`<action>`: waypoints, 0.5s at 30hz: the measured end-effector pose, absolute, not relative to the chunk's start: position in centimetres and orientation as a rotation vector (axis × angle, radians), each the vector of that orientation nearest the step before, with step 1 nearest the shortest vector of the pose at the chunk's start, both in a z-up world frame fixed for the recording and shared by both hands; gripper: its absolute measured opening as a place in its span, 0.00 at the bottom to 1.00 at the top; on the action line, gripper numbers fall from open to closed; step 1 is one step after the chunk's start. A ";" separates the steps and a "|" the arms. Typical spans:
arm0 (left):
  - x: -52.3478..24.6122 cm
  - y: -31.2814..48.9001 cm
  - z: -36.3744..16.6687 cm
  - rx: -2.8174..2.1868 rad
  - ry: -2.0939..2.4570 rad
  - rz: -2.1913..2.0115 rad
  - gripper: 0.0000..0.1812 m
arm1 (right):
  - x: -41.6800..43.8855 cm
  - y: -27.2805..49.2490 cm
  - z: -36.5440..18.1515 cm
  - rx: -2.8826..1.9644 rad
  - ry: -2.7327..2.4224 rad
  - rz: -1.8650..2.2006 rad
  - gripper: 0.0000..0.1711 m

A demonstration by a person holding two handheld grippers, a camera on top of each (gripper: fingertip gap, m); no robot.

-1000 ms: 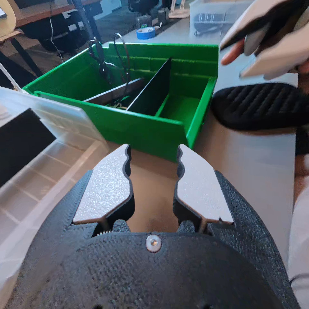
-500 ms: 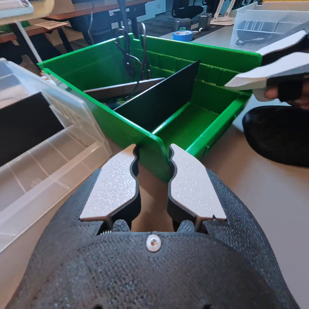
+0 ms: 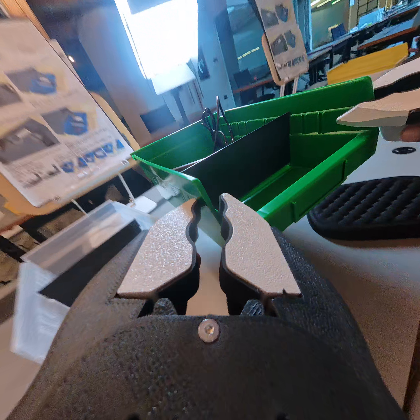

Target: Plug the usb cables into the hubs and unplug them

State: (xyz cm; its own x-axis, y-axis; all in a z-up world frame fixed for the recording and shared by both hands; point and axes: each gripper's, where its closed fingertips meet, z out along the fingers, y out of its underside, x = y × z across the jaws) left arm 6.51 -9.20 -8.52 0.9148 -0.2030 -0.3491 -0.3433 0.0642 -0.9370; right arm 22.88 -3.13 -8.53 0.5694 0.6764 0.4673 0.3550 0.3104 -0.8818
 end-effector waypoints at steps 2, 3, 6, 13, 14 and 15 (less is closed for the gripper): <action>5.4 -11.4 -5.7 -1.463 0.439 0.171 0.09 | 21.4 -4.8 -5.7 -1.206 -0.999 0.327 0.07; 4.5 -12.6 -4.4 -1.440 0.431 0.208 0.09 | 20.1 -5.5 -4.5 -1.166 -1.003 0.352 0.07; 0.2 -16.6 -1.5 -1.400 0.386 0.344 0.09 | 14.5 -7.6 -2.1 -1.061 -1.035 0.474 0.07; -13.0 -27.9 -1.1 -1.491 0.250 0.643 0.10 | -3.2 -14.5 -3.3 -0.983 -1.207 0.832 0.07; -14.7 -29.4 -1.8 -1.519 0.229 0.666 0.10 | -5.4 -15.7 -4.3 -0.978 -1.244 0.857 0.07; -16.2 -30.7 -2.7 -1.550 0.204 0.686 0.10 | -7.4 -16.7 -5.4 -0.982 -1.278 0.882 0.07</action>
